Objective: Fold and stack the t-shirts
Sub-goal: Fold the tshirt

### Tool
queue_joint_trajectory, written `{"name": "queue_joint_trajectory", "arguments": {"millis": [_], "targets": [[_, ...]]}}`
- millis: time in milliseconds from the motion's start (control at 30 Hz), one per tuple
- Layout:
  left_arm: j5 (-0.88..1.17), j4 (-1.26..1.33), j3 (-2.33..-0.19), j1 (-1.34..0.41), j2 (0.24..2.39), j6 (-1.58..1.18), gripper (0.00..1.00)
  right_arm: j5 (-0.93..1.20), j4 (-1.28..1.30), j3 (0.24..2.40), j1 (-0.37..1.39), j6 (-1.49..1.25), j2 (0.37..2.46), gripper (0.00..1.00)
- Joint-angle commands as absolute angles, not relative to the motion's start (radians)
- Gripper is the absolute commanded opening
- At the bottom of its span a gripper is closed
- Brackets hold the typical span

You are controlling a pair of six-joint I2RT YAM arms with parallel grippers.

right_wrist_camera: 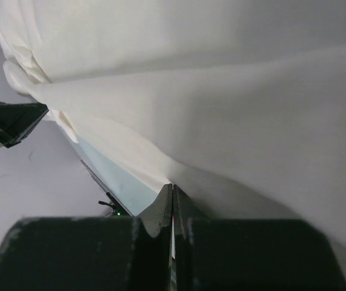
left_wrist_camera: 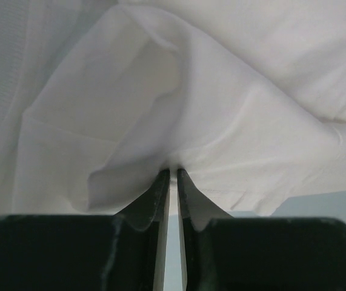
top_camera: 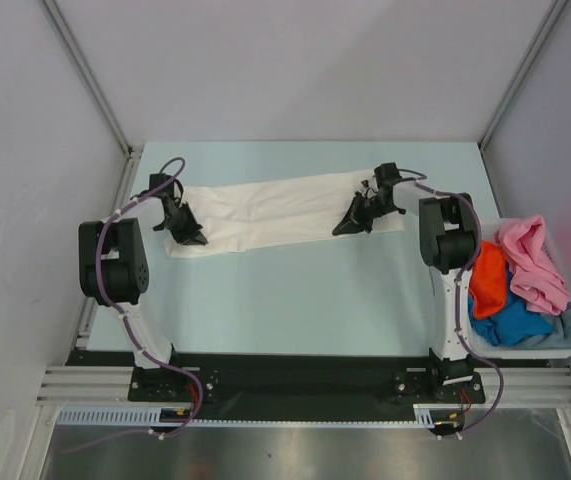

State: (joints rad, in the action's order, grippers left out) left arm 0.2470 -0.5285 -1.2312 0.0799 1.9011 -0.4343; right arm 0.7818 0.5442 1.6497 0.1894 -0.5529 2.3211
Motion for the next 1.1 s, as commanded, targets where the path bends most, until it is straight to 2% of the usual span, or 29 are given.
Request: {"name": "queue_joint_trajectory", "arguments": {"millis": [0, 567, 800, 933, 1067], "targets": [[0.187, -0.520, -1.210, 0.094, 1.927, -0.391, 0.15, 0.657, 0.587, 1.621, 0.131, -0.479, 2.275, 0.00], [0.169, -0.534, -1.212, 0.095, 1.913, -0.377, 0.15, 0.293, 0.796, 1.669, -0.027, -0.305, 2.186, 0.00], [0.163, -0.541, -1.221, 0.094, 1.899, -0.371, 0.15, 0.215, 0.830, 1.683, -0.074, -0.276, 2.164, 0.00], [0.164, -0.552, -1.224, 0.095, 1.873, -0.368, 0.15, 0.117, 0.851, 1.709, -0.072, -0.255, 2.138, 0.00], [0.187, -0.577, -1.218, 0.095, 1.813, -0.379, 0.19, 0.129, 0.832, 1.758, -0.012, -0.282, 2.077, 0.00]]}}
